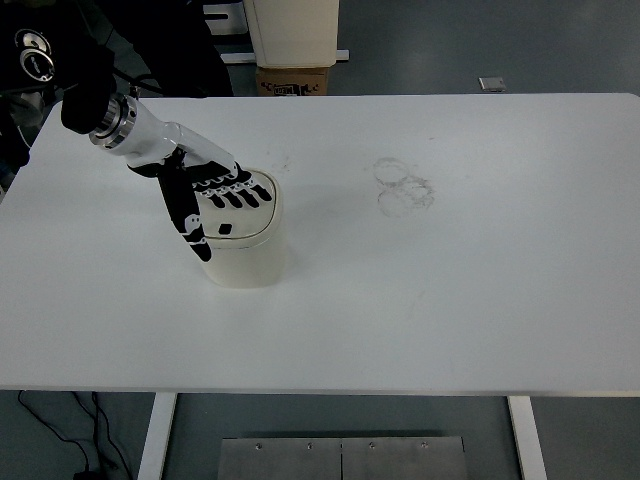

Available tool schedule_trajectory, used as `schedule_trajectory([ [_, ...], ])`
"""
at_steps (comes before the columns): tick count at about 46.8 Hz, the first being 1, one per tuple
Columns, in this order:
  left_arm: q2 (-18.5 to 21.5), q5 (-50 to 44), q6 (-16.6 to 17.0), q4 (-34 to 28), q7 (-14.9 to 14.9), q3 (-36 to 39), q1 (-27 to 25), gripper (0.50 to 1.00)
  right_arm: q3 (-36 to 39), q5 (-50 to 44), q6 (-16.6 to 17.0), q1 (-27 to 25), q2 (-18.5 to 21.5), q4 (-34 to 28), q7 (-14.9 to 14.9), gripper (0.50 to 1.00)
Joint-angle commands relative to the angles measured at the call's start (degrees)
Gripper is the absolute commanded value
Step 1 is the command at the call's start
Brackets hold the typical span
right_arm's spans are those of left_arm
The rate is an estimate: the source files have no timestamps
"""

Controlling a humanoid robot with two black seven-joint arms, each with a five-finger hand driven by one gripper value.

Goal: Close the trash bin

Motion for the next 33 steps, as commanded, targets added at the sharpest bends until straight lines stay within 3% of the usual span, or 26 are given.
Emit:
schedule_trajectory([
  [1,0.15,-0.58,0.03,0.74,-0.22,-0.1,0.02,1.0,0.0,0.0,0.0,0.0,0.0,0.0,-0.04,0.991],
  [21,1.47,-12.44,0.03,11.81,-0.66,-1.59,0.28,1.0,0.0,0.0,0.0,0.0,0.0,0.0,0.04,0.991],
  [33,2.0,-19.56,0.03,18.4,-0.75,-3.52,4.67,1.0,0.0,0.0,0.0,0.0,0.0,0.0,0.04,0.991],
])
